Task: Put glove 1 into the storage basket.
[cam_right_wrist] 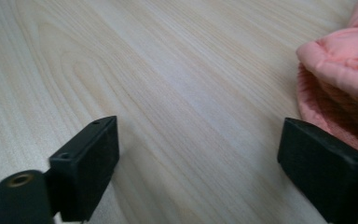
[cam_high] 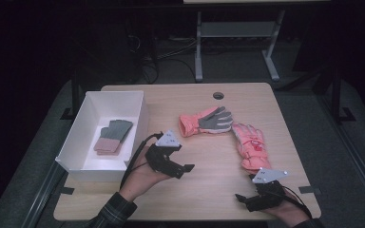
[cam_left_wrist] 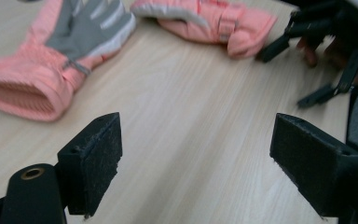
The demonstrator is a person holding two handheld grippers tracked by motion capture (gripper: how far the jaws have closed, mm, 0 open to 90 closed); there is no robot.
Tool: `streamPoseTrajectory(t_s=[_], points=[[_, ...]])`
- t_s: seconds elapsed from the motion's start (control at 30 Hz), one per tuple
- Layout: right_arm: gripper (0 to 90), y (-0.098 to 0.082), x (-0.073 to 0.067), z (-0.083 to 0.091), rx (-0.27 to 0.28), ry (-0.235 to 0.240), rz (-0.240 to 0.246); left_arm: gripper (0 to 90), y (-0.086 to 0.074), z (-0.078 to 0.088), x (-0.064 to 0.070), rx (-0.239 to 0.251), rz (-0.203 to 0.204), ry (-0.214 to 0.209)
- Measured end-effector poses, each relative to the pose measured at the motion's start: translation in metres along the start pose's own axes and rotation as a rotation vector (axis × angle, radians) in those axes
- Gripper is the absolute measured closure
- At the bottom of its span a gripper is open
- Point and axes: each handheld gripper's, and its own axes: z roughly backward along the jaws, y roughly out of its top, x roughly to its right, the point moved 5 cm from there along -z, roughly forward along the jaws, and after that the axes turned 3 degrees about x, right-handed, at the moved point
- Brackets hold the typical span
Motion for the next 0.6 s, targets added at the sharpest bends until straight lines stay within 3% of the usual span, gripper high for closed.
streamPoseTrajectory(t_s=[0.17,0.23,0.4,0.6], points=[[14.7,0.001,0.0,0.003,-0.026,0.008,-0.036,16.2,-0.024,-0.013,0.005,-0.027,-0.036,0.012],[16.0,0.002,0.001,0.004,-0.026,0.01,-0.031,16.1,-0.033,-0.016,0.008,-0.022,-0.027,0.004],[20.7,0.003,-0.001,0.007,-0.015,0.013,-0.041,16.0,-0.056,-0.025,0.011,-0.071,-0.048,0.004],[28.4,0.011,-0.001,0.009,0.021,0.014,-0.039,14.4,-0.071,-0.03,0.01,-0.081,-0.047,0.028]])
